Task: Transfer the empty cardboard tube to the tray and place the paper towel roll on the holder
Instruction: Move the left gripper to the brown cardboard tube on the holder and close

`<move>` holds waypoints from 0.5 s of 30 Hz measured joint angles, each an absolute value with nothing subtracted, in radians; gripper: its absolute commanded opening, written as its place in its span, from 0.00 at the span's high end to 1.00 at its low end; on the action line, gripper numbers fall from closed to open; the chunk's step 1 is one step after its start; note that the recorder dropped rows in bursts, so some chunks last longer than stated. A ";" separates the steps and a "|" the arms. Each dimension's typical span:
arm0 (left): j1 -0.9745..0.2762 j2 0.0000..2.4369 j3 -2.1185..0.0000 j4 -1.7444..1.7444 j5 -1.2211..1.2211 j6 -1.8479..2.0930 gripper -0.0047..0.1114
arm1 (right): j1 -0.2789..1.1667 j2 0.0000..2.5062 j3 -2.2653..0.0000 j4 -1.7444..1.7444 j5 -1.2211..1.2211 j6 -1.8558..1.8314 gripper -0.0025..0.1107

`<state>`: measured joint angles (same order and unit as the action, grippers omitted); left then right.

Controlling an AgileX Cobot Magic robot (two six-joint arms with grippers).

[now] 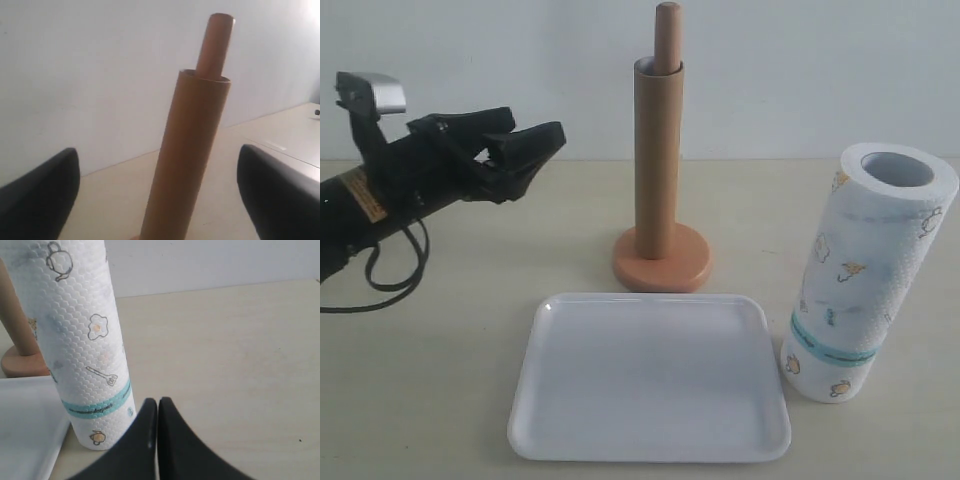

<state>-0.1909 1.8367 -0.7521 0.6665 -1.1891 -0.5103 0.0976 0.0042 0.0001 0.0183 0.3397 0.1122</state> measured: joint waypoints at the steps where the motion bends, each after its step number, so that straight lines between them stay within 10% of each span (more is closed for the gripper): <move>1: -0.207 1.850 -0.775 0.669 -1.180 -0.508 0.27 | 0.098 0.004 0.000 0.018 0.340 0.112 0.98; 15: -0.298 2.037 -1.009 0.679 -1.099 -0.447 0.26 | 0.098 0.004 0.000 0.018 0.340 0.112 0.98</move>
<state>-0.2975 2.0372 -1.0091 0.6791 -1.0990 -0.4473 0.0976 0.0042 0.0001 0.0183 0.3397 0.1122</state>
